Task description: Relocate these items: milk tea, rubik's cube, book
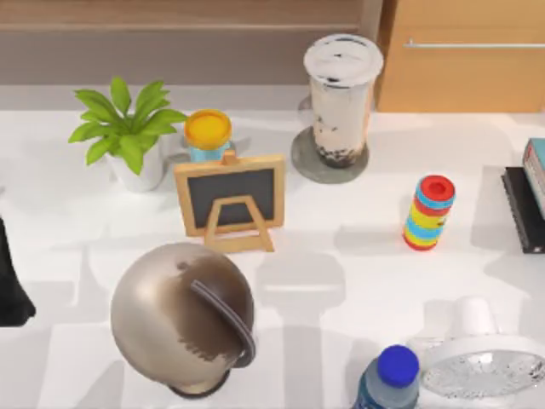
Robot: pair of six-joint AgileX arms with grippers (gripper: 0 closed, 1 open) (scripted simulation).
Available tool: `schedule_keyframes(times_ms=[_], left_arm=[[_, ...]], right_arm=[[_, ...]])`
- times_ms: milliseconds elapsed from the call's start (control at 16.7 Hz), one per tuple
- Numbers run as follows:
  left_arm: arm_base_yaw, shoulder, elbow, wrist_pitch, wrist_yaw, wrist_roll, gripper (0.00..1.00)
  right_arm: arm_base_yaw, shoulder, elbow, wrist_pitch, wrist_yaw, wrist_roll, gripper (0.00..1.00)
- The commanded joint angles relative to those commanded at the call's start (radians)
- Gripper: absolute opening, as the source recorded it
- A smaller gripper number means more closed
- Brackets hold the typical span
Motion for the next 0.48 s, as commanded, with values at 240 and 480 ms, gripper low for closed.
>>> schedule_keyframes(times_ms=[240, 480], left_arm=[[0.0, 0.0, 0.0, 0.0, 0.0, 0.0, 1.0], [0.0, 0.0, 0.0, 0.0, 0.0, 0.0, 1.0]], right_arm=[[0.008, 0.035, 0.004, 0.007, 0.006, -0.002, 0.0], [0.008, 0.035, 0.004, 0.007, 0.006, -0.002, 0.08]])
